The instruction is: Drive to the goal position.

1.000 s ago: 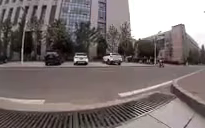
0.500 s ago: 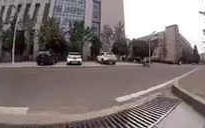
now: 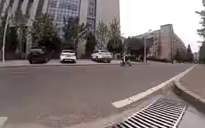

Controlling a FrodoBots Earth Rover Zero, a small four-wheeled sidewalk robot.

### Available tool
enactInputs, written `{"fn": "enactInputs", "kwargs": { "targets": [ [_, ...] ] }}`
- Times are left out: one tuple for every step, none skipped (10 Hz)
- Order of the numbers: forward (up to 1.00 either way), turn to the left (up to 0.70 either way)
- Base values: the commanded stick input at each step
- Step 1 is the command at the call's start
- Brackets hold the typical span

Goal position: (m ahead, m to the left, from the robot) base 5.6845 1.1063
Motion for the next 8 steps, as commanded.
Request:
{"fn": "enactInputs", "kwargs": {
  "targets": [
    [0.7,-0.14],
    [0.7,-0.14],
    [0.7,-0.14],
    [0.7,-0.14],
    [0.7,-0.14],
    [0.7,-0.14],
    [0.7,-0.14],
    [0.7,-0.14]
  ]
}}
